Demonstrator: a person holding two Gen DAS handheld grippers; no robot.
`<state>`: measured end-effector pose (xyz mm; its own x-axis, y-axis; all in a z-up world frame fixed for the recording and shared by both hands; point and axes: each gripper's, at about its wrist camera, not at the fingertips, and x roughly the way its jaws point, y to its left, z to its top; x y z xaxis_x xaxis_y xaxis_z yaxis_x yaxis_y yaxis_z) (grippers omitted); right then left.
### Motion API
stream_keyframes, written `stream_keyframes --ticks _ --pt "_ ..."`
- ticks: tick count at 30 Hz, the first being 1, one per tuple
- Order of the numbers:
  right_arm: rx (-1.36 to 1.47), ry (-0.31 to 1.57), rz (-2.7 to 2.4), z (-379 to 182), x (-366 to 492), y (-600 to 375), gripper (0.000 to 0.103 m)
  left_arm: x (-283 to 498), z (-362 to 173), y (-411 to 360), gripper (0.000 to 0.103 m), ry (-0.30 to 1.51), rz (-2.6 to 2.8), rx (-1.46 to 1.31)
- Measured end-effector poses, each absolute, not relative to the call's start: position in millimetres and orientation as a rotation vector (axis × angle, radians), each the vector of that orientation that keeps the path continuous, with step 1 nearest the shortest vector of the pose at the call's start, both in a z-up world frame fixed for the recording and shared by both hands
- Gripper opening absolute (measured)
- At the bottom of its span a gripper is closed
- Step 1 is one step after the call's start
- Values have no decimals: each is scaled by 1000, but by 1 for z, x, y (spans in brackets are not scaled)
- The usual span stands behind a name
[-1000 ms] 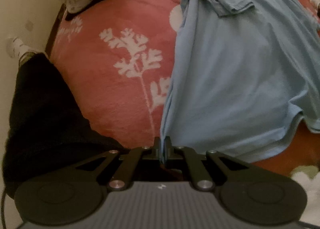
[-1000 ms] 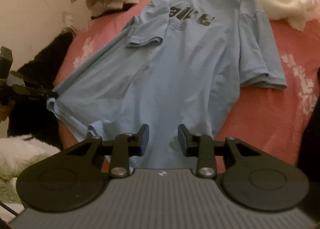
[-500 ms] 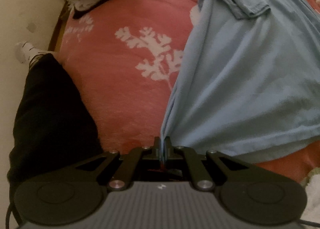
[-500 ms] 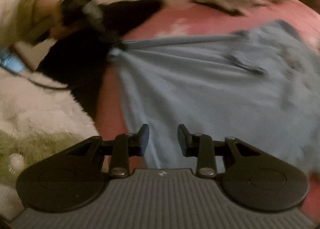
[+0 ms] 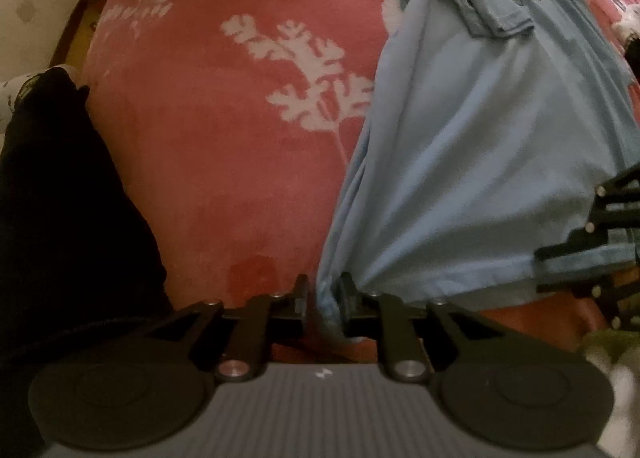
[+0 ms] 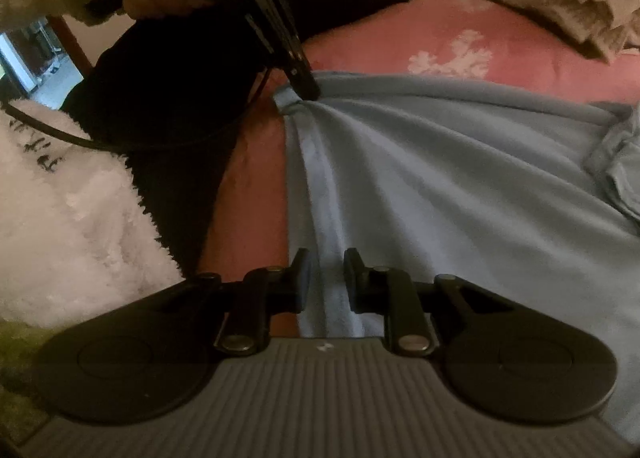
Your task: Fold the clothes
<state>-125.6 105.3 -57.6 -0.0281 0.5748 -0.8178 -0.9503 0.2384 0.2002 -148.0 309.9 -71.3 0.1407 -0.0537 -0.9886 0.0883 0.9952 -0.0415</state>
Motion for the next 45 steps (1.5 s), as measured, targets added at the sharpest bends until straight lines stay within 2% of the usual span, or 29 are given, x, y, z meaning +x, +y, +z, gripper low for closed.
stream_keyframes --ticks 4,6,8,9,12,23,29,37,42,45 --pt "-512 967 1295 -63 -127 114 17 -156 -75 310 19 1408 -117 40" --pt "-524 958 1266 -67 -130 118 16 -157 -76 310 15 1402 -110 28" --pt "-527 953 1240 -70 -130 121 10 -158 -75 313 8 1396 -103 -2" --pt "-525 952 1229 -70 -129 121 5 -158 -75 316 8 1395 -103 -15" --pt "-498 946 1207 -66 -129 116 1 -159 -72 318 7 1398 -108 -61" --pt "-448 948 1253 -55 -129 106 1 -152 -73 329 11 1421 -122 -139" --pt "-435 955 1315 -49 -130 104 1 -152 -72 336 5 1419 -120 -142" --pt "-427 1003 1363 -47 -126 98 1 -148 -74 337 5 1439 -114 -114" --pt "-482 1055 1347 -76 -128 107 1 -147 -81 324 9 1465 -101 -23" --pt "-428 1078 1345 -72 -123 102 5 -148 -78 323 12 1465 -118 -9"
